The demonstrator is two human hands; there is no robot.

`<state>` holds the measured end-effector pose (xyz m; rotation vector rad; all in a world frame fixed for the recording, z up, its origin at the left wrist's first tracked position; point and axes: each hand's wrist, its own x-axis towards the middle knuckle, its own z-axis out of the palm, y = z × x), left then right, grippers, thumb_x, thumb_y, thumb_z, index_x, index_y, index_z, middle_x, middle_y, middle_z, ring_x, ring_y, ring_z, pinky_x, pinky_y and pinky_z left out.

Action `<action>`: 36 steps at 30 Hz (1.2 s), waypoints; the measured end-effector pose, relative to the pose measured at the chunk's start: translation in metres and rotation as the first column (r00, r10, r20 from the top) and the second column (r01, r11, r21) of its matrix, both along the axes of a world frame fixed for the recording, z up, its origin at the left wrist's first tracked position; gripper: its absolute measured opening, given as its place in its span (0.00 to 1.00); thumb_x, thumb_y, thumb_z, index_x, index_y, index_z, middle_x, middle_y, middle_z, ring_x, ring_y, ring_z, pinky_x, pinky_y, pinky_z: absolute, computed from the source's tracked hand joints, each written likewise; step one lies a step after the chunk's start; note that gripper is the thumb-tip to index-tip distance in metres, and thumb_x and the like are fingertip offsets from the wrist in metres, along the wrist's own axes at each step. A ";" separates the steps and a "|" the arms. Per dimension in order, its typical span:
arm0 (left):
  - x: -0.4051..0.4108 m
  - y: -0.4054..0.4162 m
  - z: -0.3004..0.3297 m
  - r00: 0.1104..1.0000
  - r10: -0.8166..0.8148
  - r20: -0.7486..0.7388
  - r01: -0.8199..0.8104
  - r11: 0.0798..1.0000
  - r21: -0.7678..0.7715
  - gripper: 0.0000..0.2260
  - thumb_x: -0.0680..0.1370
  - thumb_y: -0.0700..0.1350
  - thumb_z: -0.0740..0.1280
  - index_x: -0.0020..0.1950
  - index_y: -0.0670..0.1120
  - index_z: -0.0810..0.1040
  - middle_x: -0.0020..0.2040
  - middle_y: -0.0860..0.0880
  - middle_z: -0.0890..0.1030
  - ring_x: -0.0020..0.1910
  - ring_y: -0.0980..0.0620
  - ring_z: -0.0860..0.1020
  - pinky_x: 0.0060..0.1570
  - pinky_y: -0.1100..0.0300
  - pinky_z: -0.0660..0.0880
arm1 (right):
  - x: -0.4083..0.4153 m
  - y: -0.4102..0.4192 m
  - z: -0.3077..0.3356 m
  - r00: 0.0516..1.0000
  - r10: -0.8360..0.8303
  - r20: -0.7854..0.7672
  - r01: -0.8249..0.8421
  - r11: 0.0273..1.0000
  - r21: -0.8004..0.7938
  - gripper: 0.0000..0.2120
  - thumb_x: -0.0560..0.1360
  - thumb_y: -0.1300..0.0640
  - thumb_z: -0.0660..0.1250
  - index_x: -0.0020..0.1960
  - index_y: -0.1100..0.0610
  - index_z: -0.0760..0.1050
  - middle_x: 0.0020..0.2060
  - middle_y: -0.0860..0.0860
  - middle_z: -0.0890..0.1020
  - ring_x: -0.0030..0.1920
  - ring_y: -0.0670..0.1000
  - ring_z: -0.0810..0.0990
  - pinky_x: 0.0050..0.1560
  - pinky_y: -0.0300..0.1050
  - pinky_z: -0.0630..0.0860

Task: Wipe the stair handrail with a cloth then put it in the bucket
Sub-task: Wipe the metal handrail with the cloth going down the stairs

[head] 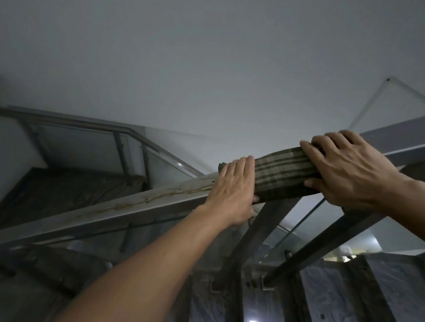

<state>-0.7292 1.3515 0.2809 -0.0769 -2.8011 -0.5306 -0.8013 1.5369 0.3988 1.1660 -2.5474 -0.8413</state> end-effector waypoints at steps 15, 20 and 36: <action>0.044 -0.104 -0.068 1.000 -0.011 0.020 0.012 0.999 -0.033 0.37 0.75 0.50 0.68 0.75 0.40 0.50 0.71 0.41 0.63 0.70 0.44 0.62 0.73 0.50 0.56 | 0.039 -0.104 -0.068 0.999 0.042 0.005 -0.042 0.998 0.047 0.43 0.70 0.30 0.38 0.71 0.59 0.62 0.61 0.61 0.76 0.58 0.61 0.77 0.61 0.58 0.72; 0.060 -0.136 -0.093 1.000 0.004 -0.001 -0.004 1.000 -0.028 0.35 0.75 0.48 0.68 0.74 0.40 0.52 0.71 0.42 0.64 0.70 0.44 0.63 0.72 0.51 0.57 | 0.049 -0.135 -0.097 0.997 0.072 -0.034 -0.070 0.997 0.035 0.40 0.71 0.32 0.41 0.69 0.59 0.63 0.58 0.60 0.77 0.55 0.60 0.77 0.59 0.58 0.73; 0.116 -0.269 -0.193 0.999 0.040 -0.003 -0.040 0.999 -0.013 0.35 0.75 0.48 0.68 0.74 0.41 0.53 0.70 0.43 0.64 0.70 0.45 0.63 0.73 0.52 0.56 | 0.111 -0.268 -0.200 0.995 0.094 0.023 -0.094 0.995 -0.022 0.33 0.75 0.36 0.49 0.71 0.57 0.58 0.63 0.56 0.74 0.61 0.58 0.74 0.65 0.57 0.69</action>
